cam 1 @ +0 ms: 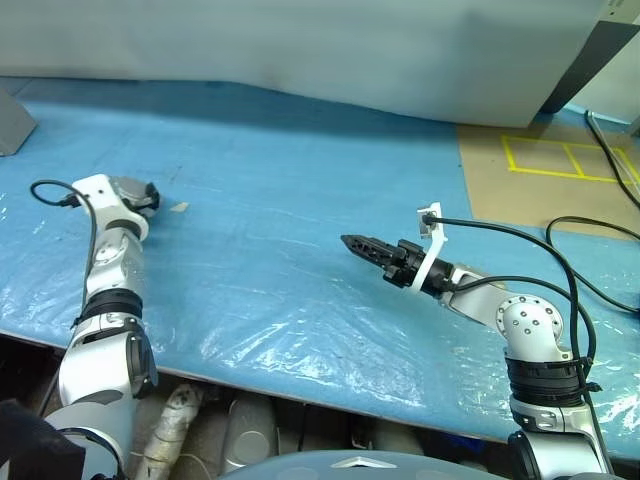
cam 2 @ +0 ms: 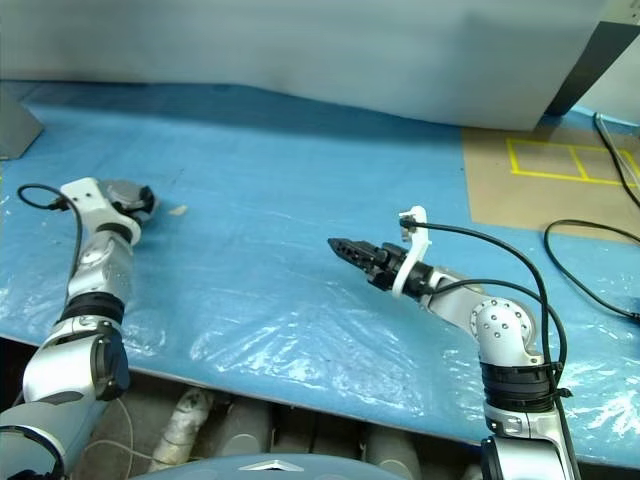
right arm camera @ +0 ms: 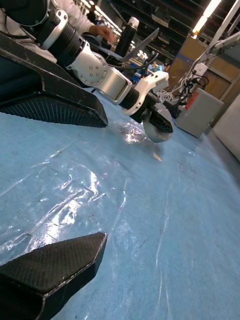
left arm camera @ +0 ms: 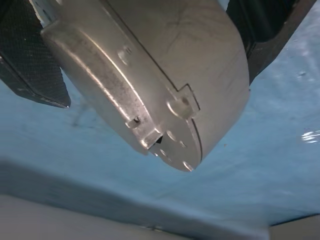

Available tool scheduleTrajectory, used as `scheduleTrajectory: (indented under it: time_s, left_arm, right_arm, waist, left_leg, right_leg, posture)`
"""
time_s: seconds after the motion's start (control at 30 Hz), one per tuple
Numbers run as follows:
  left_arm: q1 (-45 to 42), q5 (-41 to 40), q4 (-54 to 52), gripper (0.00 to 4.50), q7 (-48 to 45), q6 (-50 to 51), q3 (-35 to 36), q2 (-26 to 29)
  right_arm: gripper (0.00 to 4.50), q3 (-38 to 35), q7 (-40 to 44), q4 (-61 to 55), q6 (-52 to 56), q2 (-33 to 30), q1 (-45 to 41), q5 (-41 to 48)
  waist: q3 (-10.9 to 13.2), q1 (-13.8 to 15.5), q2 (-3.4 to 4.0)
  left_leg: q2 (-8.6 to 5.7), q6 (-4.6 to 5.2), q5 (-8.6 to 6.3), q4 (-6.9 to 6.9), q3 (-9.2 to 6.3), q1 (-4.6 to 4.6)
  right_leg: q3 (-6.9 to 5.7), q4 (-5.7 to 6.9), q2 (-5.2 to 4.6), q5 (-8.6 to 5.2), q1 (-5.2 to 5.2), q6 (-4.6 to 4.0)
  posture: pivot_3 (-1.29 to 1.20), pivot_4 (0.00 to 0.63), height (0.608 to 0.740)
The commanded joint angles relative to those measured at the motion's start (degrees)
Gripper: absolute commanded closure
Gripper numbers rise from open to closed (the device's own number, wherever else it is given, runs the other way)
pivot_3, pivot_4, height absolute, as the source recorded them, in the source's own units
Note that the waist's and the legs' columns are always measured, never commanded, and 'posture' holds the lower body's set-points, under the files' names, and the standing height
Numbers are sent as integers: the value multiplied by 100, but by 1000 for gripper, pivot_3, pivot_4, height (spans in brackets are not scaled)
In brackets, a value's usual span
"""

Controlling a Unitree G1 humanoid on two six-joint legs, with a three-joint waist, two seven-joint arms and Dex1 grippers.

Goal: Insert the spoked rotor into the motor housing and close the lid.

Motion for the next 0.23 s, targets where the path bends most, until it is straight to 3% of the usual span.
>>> scheduleTrajectory:
  time_s: [0.03, 0.23]
  left_arm:
    - [-239, -123, -325, 20, -107, 113, 66, 79]
    - [-134, -1139, -551, 20, -553, 1588, 597, -168]
  right_arm:
    - [1009, -62, 106, -51, -15, 40, -5, -67]
    - [1009, 8, 115, -116, 59, 120, 66, -200]
  waist:
    - [0, -33, -1]
    - [1, -125, -1]
  left_leg:
    - [1, 0, 0, 0, 0, 1]
    - [0, 0, 0, -10, 1, 14]
  right_leg:
    - [1, 0, 1, 0, 0, 0]
    - [3, 2, 3, 2, -1, -6]
  posture:
    - [0, 150, 740]
    - [0, 150, 740]
